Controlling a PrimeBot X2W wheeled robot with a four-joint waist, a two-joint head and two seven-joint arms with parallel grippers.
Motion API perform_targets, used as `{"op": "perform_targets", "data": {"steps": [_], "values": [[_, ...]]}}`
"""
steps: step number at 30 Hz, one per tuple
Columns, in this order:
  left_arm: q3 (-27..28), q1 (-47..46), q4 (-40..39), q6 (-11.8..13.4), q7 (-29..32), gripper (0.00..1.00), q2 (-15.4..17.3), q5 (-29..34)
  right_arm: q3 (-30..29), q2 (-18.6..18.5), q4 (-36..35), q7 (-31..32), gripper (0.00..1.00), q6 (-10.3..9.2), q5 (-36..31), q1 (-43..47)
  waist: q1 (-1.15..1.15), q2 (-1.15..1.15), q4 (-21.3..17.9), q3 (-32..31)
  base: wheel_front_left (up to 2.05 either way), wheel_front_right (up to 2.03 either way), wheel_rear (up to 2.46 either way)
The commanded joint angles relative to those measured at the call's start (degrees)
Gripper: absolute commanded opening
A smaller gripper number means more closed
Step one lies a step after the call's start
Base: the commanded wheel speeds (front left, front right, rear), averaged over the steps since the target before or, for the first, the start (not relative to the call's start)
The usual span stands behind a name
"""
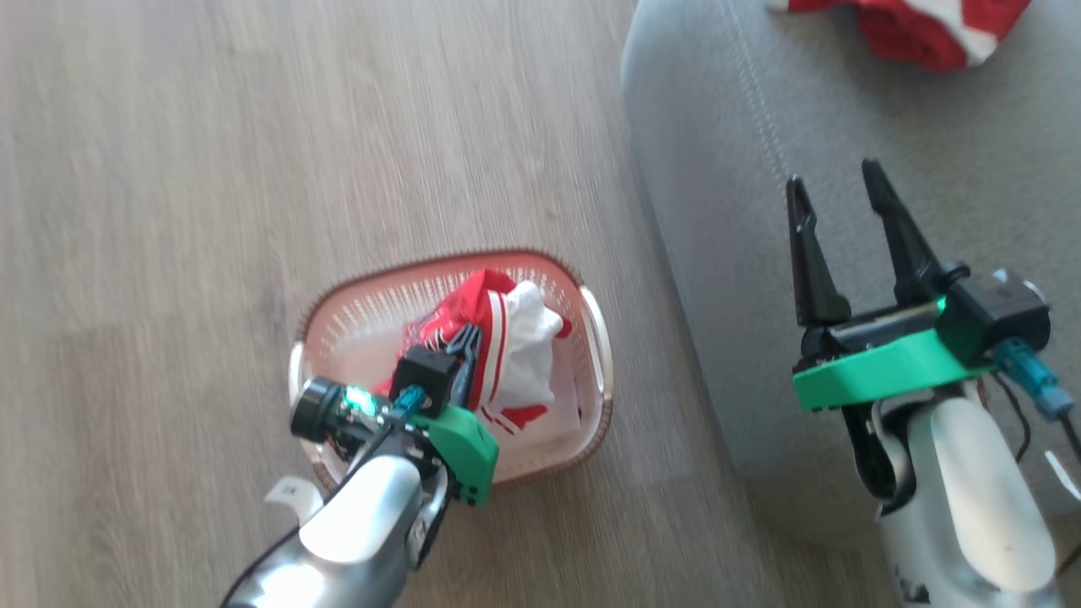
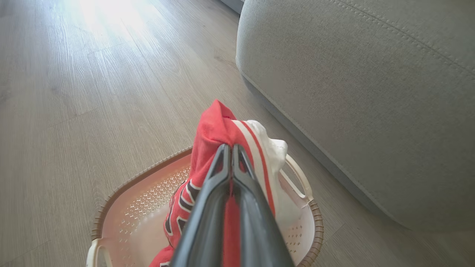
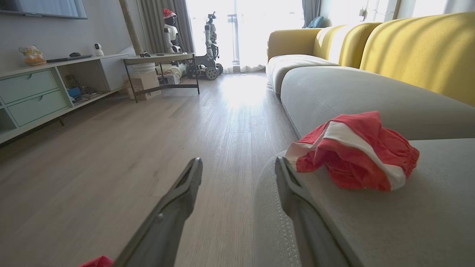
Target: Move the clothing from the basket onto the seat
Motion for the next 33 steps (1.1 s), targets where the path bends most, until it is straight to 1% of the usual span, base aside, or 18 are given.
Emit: {"op": "perform_targets", "data": {"steps": [1, 5, 9, 12, 18, 19, 20, 21, 22, 27, 33], "values": [[1.2, 0.8, -2.2, 0.7, -0.7, 1.0, 0.3, -0.7, 0.9, 0.3, -1.2, -0.4, 1.0, -0.02, -0.7, 1.0, 0.0, 0.0, 0.6, -3.8, 0.0, 0.0, 0.0], [2.4, 3.4, -5.1, 1.5, -0.7, 1.0, 0.6, -1.4, 0.3, 0.3, -0.2, -0.4, 1.0, -0.02, -1.1, 2.8, 0.0, 0.0, 1.3, -7.2, 0.0, 0.0, 0.0], [4.1, 6.4, -8.6, 2.3, -0.8, 1.0, 1.7, -1.6, 0.2, 0.3, 0.6, -0.4, 1.0, -0.02, -1.5, 4.5, 0.0, 0.0, 2.1, -10.4, 0.0, 0.0, 0.0], [5.7, 9.9, -11.7, 3.1, -0.8, 1.0, 3.3, -1.9, 0.1, 0.3, 1.2, -0.4, 1.0, -0.02, -1.9, 6.2, 0.0, 0.0, 2.9, -13.5, 0.0, 0.0, 0.0], [8.7, 15.8, -17.9, 5.3, -0.8, 1.0, 6.5, -2.4, -0.2, 0.3, 2.0, -0.4, 1.0, -0.02, -2.3, 8.9, 0.0, 0.0, 4.2, -17.4, 0.0, 0.0, 0.0], [8.7, 15.8, -17.9, 5.3, -0.8, 1.0, 6.5, -2.4, -0.2, 0.3, 2.0, -0.4, 1.0, -0.02, -2.3, 8.9, 0.0, 0.0, 4.2, -17.4, 0.0, 0.0, 0.0], [10.1, 18.0, -20.5, 6.4, -0.8, 1.0, 7.8, -2.5, 0.0, 0.3, 2.4, -0.4, 1.0, -0.02, -2.4, 9.8, 0.0, 0.0, 4.6, -18.5, 0.0, 0.0, 0.0], [10.9, 19.1, -21.8, 6.9, -0.8, 1.0, 8.4, -2.6, 0.1, 0.3, 2.5, -0.4, 1.0, -0.02, -2.4, 10.2, 0.0, 0.0, 4.8, -19.0, 0.0, 0.0, 0.0], [10.9, 19.1, -21.8, 6.9, -0.8, 1.0, 8.4, -2.6, 0.1, 0.3, 2.5, -0.4, 1.0, -0.02, -2.4, 10.2, 0.0, 0.0, 4.8, -19.0, 0.0, 0.0, 0.0], [14.6, 24.5, -28.9, 9.5, -0.8, 1.0, 11.1, -2.2, 0.4, 0.3, 3.2, -0.4, 1.0, -0.02, -2.4, 12.0, 0.0, 0.0, 5.9, -21.1, 0.0, 0.0, 0.0], [18.6, 29.5, -35.6, 12.0, -0.8, 1.0, 13.3, -1.6, 1.0, 0.3, 5.1, -0.4, 1.0, -0.02, -1.9, 13.1, 0.0, 0.0, 6.9, -22.5, 0.0, 0.0, 0.0]]}}
